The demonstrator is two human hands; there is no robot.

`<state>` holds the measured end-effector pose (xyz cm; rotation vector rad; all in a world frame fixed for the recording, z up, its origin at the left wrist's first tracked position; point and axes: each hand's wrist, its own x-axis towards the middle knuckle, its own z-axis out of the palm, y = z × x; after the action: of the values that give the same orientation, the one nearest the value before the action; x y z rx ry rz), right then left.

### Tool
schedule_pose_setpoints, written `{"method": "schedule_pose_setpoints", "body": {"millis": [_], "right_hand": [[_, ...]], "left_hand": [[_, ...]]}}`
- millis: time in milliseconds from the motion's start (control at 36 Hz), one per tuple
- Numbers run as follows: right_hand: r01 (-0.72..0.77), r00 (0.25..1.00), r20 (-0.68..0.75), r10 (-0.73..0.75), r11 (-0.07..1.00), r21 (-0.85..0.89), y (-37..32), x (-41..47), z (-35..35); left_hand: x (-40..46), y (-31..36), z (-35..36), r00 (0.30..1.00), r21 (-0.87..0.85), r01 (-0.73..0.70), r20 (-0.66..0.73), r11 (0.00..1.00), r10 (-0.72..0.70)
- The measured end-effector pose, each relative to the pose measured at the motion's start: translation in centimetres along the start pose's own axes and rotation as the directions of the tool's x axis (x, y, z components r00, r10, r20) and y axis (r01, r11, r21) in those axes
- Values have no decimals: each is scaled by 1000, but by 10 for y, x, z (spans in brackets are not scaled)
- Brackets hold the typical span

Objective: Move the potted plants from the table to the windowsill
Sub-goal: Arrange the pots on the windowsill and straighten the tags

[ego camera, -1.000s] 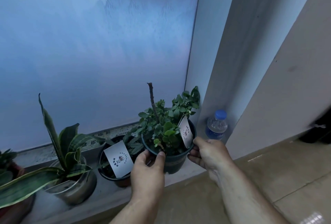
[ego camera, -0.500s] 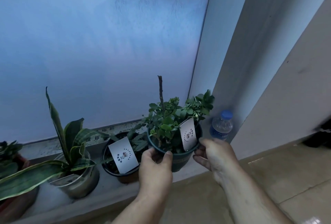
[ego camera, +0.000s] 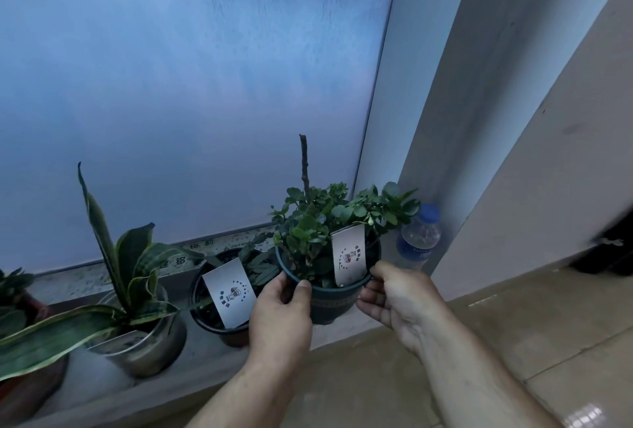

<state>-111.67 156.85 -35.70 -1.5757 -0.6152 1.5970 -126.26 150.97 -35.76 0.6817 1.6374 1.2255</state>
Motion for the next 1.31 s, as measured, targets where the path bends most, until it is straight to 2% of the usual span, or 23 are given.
{"method": "schedule_pose_setpoints", "body": {"millis": [194, 472, 556, 611, 639, 667, 722, 778, 917, 1000, 1083, 1167, 1306], "right_hand": [[67, 994, -89, -69, 997, -23, -4, 1, 0], [77, 993, -92, -76, 997, 8, -4, -4, 0], [130, 982, -132, -138, 989, -69, -3, -9, -3], [284, 910, -191, -367, 890, -357, -6, -17, -6], [356, 841, -203, -502, 795, -491, -11, -25, -4], [435, 759, -198, -620, 710, -554, -16, -36, -1], [593, 641, -136, -756, 599, -538, -24, -58, 10], [696, 604, -34, -796, 547, -464, -24, -76, 26], [792, 590, 255, -766, 486, -370, -3, -97, 63], [781, 623, 335, -706, 540, -314, 8, -101, 82], [756, 652, 369, -662, 604, -253, 18, -102, 100], [716, 681, 429, -594, 662, -220, 30, -102, 126], [674, 669, 569, -478, 712, -194, 61, -109, 175]], "left_hand": [[-2, 3, -2, 1000, -26, 18, -3, 999, -18], [-4, 6, -2, 999, -15, 26, 23, 1000, -25], [-7, 7, -4, 998, -10, 62, 27, 998, -61], [-11, 6, -6, 994, -46, 103, 34, 994, -102], [-15, 5, -7, 992, -77, 124, 38, 989, -121], [-19, 5, -8, 989, -100, 143, 40, 985, -139], [-28, 5, -13, 990, -116, 139, 41, 983, -135], [-35, 8, -21, 994, -104, 111, 29, 988, -109], [-45, 28, -48, 999, -109, 26, -37, 994, -30], [-49, 37, -69, 996, -95, -31, -91, 995, 22], [-56, 45, -89, 991, -156, -41, -133, 987, 20], [-63, 48, -118, 979, -148, -58, -200, 987, 27], [-81, 44, -176, 948, -64, -84, -313, 994, 60]]}}
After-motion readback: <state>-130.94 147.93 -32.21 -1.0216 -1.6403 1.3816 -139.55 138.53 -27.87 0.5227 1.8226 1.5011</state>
